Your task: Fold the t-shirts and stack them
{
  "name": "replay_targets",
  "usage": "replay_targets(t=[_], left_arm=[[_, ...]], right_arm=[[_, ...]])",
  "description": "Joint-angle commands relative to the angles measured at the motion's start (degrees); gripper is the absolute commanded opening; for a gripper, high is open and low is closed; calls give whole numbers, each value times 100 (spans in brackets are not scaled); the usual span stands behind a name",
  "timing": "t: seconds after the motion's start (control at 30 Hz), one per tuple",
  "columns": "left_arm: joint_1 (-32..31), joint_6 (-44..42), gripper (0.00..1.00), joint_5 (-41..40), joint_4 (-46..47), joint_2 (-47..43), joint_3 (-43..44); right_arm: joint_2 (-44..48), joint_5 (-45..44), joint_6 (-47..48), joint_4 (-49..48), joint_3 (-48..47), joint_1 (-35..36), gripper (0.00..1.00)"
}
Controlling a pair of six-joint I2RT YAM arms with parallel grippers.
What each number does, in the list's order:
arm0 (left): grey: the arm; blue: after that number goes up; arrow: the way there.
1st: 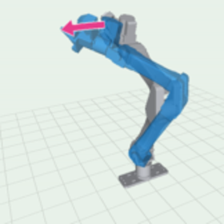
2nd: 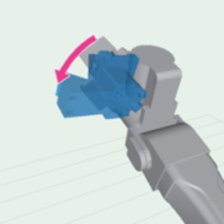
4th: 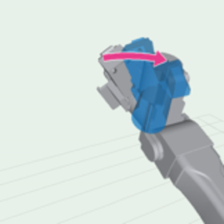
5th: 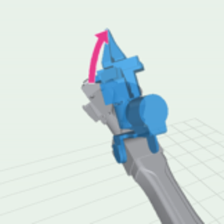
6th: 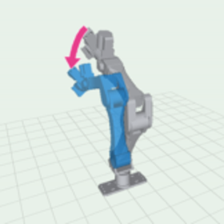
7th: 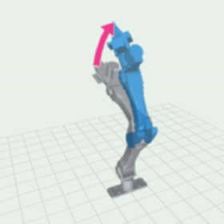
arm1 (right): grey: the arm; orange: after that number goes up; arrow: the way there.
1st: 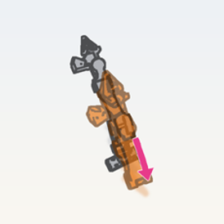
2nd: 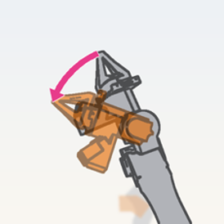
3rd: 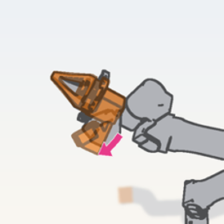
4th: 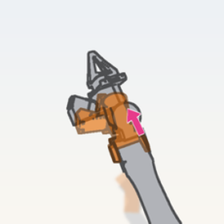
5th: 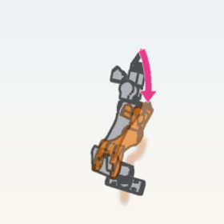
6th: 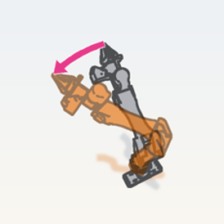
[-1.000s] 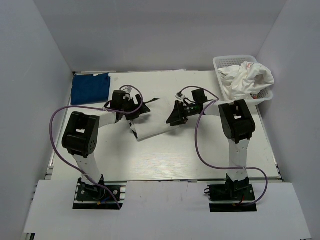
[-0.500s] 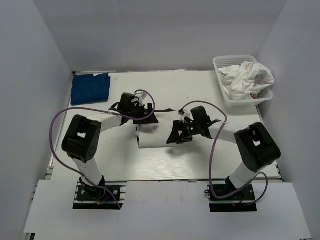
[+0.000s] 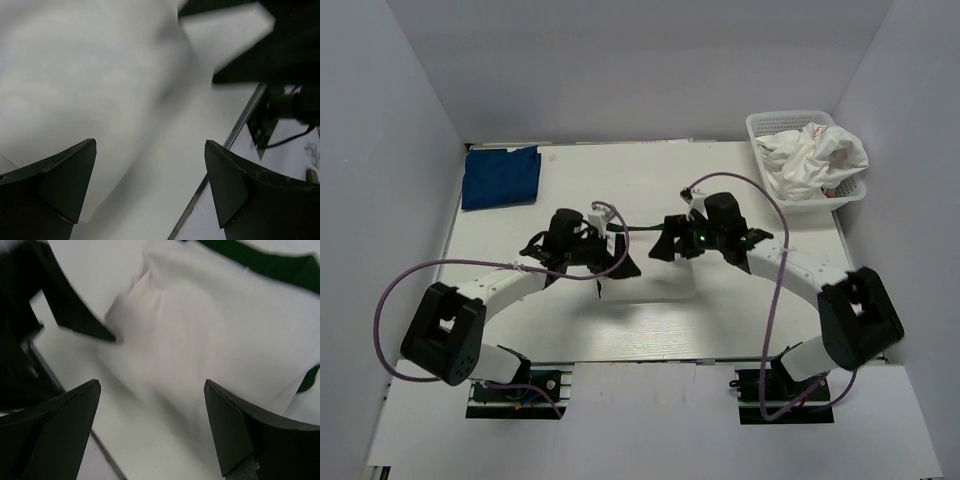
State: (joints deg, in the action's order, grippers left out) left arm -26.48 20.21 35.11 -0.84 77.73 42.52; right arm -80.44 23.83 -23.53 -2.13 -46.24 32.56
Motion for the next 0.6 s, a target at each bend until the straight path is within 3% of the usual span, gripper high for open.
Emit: replay_targets(t=[0.0, 0.3, 0.43, 0.57], left_arm=[[-112, -61, 99, 426, 57, 320, -436], [-112, 80, 92, 620, 181, 1147, -1149], [-112, 141, 90, 85, -212, 814, -1369], [-112, 211, 88, -57, -364, 542, -1422]], right_arm=[[-866, -170, 269, -95, -831, -170, 90], [-3474, 622, 411, 204, -1774, -812, 88], [-3785, 735, 103, -137, -1722, -1040, 88], [-3217, 623, 373, -113, -1687, -1050, 88]])
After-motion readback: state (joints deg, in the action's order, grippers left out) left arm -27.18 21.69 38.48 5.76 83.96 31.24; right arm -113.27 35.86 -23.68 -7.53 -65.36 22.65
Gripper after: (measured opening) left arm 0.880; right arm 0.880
